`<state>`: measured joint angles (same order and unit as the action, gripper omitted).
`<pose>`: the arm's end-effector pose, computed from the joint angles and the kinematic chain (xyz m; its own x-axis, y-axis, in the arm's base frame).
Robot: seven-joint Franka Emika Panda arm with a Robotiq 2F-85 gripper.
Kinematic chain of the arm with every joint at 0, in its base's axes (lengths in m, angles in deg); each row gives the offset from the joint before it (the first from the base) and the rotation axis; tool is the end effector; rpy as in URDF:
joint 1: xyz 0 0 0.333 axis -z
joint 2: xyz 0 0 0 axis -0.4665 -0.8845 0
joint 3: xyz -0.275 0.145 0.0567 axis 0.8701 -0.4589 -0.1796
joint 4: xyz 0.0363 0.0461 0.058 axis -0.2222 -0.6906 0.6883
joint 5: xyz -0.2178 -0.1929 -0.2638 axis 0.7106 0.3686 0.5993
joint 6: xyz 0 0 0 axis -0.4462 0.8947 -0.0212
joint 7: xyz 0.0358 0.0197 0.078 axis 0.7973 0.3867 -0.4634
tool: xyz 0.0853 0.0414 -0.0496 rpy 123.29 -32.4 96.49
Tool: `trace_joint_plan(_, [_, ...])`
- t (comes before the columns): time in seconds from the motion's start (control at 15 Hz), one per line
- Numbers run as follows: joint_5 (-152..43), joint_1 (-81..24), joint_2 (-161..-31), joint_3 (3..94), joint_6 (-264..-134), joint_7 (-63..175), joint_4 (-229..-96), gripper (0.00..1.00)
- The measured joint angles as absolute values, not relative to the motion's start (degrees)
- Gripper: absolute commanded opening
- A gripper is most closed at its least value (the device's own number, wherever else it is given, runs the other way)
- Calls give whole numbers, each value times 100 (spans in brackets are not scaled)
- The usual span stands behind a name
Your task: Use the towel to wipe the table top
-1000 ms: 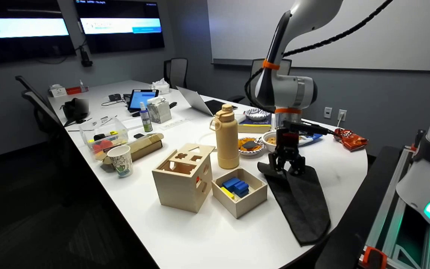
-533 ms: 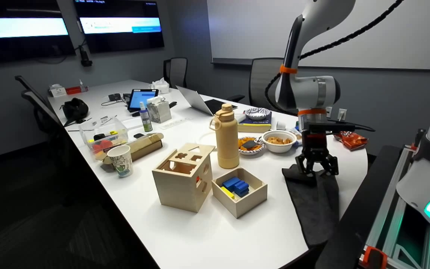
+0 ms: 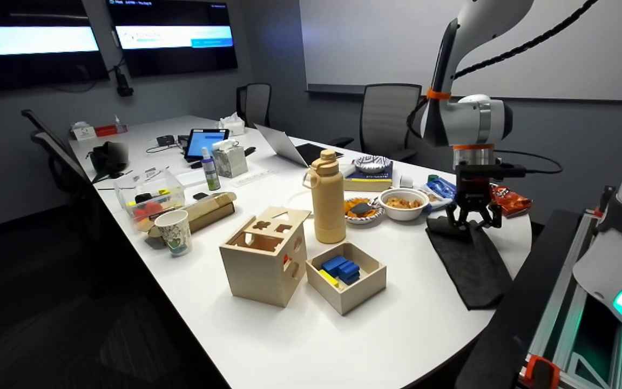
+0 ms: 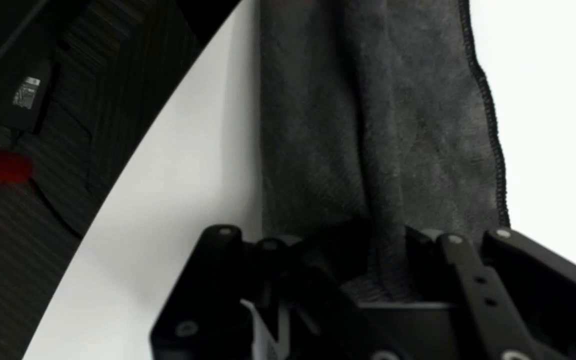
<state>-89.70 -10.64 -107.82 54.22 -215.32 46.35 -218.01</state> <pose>0.3104 -0.1892 0.0646 0.5545 -0.7332 -0.3936 -0.7989 -0.6014 -0.0052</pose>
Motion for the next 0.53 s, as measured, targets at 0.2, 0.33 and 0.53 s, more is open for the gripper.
trace_joint_plan(0.2, [-8985,-814,-10799,5189,-21603,4603,-21523,0])
trace_joint_plan(0.33, [-9014,-704,-10839,4881,-21578,4537,-21357,0])
trace_joint_plan(0.53, [-9010,-710,-10913,4524,-21337,4472,-21228,0])
